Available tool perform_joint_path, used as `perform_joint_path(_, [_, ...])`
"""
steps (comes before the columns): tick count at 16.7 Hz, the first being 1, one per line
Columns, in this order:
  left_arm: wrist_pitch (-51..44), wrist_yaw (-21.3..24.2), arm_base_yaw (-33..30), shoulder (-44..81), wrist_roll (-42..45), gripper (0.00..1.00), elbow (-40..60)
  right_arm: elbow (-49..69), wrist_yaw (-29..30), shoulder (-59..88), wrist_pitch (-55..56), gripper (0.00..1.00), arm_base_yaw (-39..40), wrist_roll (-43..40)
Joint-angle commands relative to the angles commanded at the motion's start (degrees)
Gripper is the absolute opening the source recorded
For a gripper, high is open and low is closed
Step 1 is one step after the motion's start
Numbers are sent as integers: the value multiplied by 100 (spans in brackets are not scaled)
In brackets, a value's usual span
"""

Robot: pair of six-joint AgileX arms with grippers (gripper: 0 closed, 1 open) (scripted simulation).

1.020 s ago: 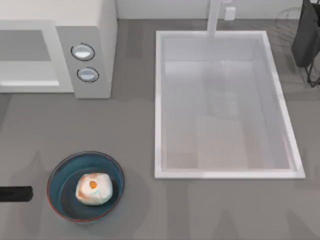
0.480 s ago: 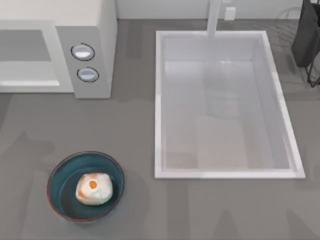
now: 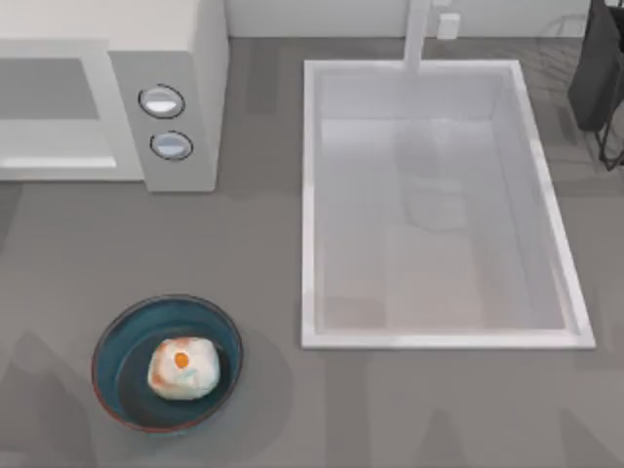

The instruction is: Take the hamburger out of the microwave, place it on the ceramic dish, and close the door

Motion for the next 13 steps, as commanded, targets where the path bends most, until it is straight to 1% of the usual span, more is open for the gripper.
perform_joint_path(3, [-495, 676, 1022, 1526, 569, 0, 918, 0, 0, 0, 0, 100, 0, 0])
perform_joint_path(6, [-904, 1130, 1736, 2515, 956, 0, 1566, 0, 0, 0, 0, 100, 0, 0])
perform_joint_path(9, [-1161, 1375, 2098, 2959, 1161, 0, 1898, 0, 0, 0, 0, 100, 0, 0])
perform_joint_path(13, [-1213, 1418, 2155, 3012, 1198, 0, 1953, 0, 0, 0, 0, 100, 0, 0])
